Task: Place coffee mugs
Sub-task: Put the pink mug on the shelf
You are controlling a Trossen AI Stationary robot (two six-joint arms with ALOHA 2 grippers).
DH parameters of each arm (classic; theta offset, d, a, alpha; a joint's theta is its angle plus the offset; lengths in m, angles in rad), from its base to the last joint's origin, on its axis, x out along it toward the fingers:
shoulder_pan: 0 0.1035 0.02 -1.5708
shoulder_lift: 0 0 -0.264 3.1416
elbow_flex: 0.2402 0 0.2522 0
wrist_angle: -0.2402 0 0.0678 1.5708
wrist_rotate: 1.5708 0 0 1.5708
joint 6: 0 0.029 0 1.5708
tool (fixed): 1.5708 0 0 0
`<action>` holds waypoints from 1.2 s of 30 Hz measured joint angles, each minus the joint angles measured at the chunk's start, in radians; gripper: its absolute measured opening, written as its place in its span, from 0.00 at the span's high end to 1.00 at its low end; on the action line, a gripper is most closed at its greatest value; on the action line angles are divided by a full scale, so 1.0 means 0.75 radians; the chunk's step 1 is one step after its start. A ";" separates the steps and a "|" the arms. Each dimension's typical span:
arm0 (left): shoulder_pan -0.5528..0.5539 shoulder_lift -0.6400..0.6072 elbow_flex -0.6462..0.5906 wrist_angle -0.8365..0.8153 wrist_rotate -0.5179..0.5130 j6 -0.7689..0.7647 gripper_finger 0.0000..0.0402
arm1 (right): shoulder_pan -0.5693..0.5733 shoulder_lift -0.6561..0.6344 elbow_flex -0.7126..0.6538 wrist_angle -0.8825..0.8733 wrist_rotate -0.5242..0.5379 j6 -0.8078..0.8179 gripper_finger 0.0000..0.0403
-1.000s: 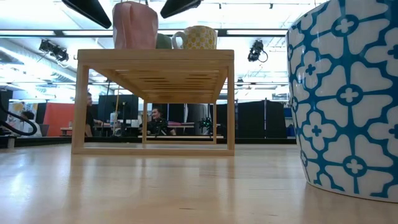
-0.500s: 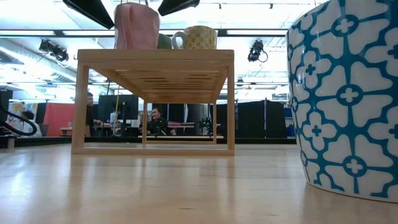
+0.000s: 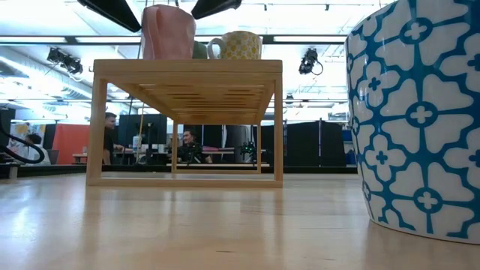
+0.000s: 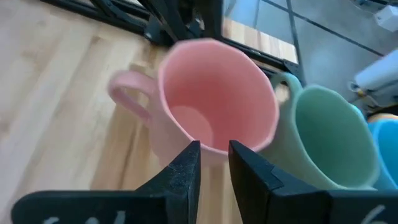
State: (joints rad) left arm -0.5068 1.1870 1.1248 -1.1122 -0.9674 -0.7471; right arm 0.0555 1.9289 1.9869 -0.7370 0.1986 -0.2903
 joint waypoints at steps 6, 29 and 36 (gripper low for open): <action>0.000 0.000 0.000 0.000 0.001 0.000 0.71 | -0.002 -0.001 0.000 -0.006 0.131 -0.008 0.78; -0.001 0.000 0.000 -0.003 0.005 0.001 0.71 | -0.003 -0.006 -0.074 0.121 0.137 -0.011 0.78; -0.001 0.000 0.000 -0.004 0.001 0.002 0.71 | 0.009 -0.008 -0.074 0.124 0.078 -0.012 0.79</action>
State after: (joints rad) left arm -0.5076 1.1870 1.1248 -1.1153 -0.9665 -0.7456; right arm 0.0621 1.9228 1.9312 -0.6437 0.2569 -0.2993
